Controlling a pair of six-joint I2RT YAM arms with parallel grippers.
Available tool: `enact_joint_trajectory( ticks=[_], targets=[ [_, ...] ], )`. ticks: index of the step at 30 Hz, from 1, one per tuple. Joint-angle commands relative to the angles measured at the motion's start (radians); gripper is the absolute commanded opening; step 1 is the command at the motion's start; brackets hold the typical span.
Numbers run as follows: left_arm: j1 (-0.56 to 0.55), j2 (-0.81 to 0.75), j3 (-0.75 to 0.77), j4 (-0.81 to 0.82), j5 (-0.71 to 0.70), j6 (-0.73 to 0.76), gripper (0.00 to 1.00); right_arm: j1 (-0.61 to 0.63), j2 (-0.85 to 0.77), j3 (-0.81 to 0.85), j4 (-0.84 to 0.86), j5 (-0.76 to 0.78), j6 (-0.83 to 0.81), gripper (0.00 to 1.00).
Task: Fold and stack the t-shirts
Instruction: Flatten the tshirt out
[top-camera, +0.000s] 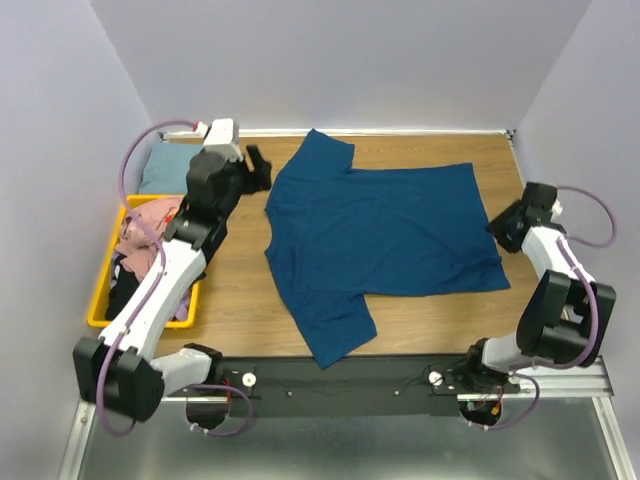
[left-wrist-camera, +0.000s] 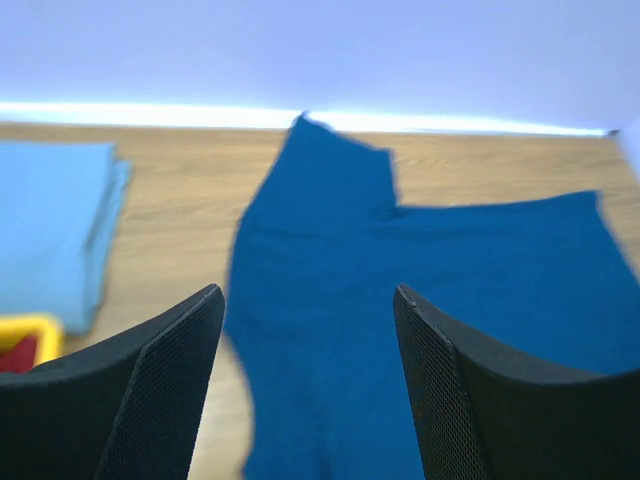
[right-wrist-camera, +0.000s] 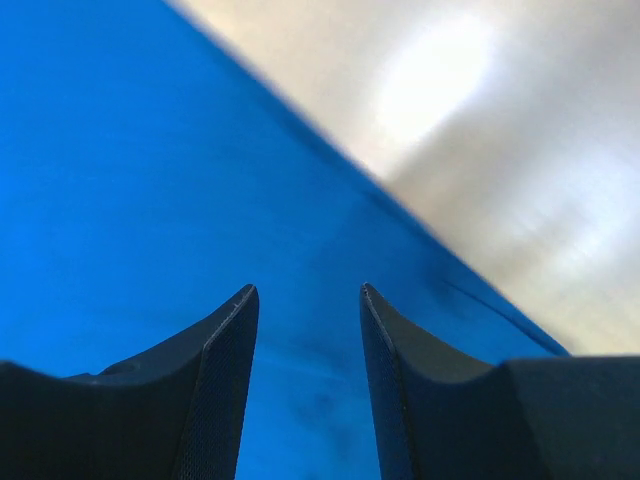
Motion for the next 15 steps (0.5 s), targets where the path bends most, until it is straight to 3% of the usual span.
enact_joint_trajectory(
  ticks=[1, 8, 15],
  targets=[
    [0.004, -0.118, -0.180, 0.004, -0.122, 0.061, 0.77, -0.072, -0.119, -0.116, -0.048, 0.089, 0.049, 0.52],
    [0.004, -0.269, -0.362, 0.061, -0.187, 0.057, 0.76, -0.166, -0.139, -0.192, -0.146, 0.031, 0.038, 0.53],
    [0.004, -0.307, -0.353, 0.041, -0.205, 0.071, 0.76, -0.169, -0.139, -0.232, -0.217, 0.031, 0.005, 0.53]
  ],
)
